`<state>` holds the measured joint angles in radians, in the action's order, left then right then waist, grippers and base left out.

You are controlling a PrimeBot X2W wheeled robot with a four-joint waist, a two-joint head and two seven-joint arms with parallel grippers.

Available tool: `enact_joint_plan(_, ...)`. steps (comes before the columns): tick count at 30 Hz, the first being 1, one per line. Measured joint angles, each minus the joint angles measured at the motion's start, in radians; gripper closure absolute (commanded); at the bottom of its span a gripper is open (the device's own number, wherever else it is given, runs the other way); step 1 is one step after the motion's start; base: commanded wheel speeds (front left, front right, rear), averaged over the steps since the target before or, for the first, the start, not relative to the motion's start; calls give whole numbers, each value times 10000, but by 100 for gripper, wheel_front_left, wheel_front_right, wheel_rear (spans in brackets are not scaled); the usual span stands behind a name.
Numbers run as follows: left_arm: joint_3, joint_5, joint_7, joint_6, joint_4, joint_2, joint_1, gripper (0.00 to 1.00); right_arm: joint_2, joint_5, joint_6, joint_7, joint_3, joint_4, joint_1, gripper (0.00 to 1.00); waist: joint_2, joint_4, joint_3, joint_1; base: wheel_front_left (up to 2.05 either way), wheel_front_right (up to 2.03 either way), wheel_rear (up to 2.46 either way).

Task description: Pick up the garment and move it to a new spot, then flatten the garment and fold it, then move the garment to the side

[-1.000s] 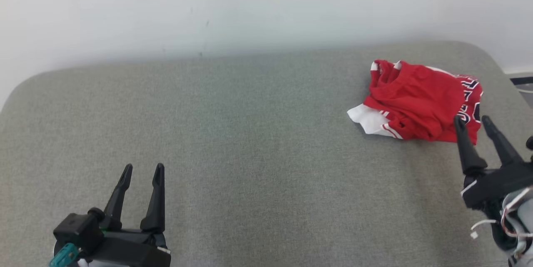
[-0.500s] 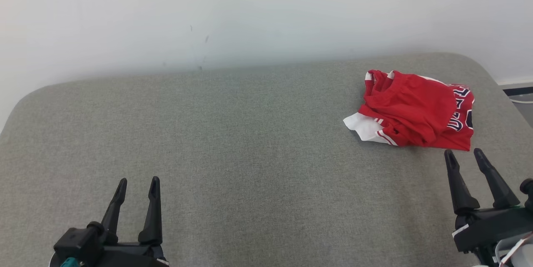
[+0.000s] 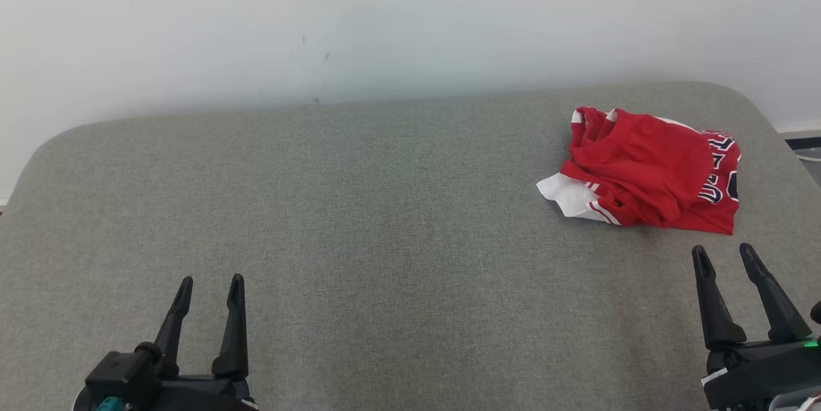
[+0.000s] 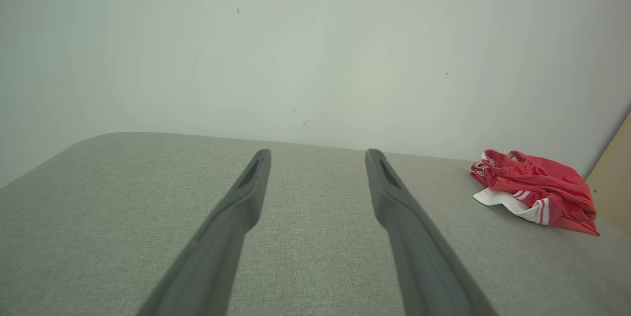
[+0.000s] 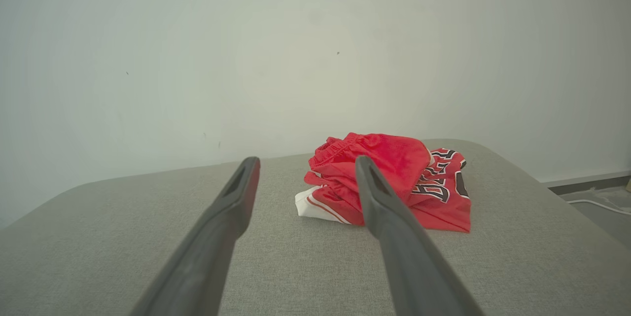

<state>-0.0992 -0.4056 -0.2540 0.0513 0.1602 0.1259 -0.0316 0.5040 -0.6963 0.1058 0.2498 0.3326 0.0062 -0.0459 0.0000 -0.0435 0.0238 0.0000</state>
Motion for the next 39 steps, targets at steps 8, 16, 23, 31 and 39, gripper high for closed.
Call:
enact_joint_plan(8,-17,79,0,15,17,-25,11,0,-157,364,10,0,-378,-316,242,0,0,44,-25,-1,0,0,0)
enact_joint_plan(16,-15,305,0,19,23,-31,12,0,-286,568,12,40,-692,-462,407,0,0,79,-66,0,0,0,0)
enact_joint_plan(23,4,366,0,31,27,-35,12,0,-468,779,12,42,-926,-591,589,0,0,109,-104,0,0,0,0)
enact_joint_plan(31,54,389,0,105,29,-42,12,0,-612,884,-6,42,-1129,-639,609,0,1,118,-134,0,0,0,0)
enact_joint_plan(39,33,401,10,176,217,-84,33,100,-826,997,-104,25,-1218,-522,623,100,1,134,-147,0,0,0,0)
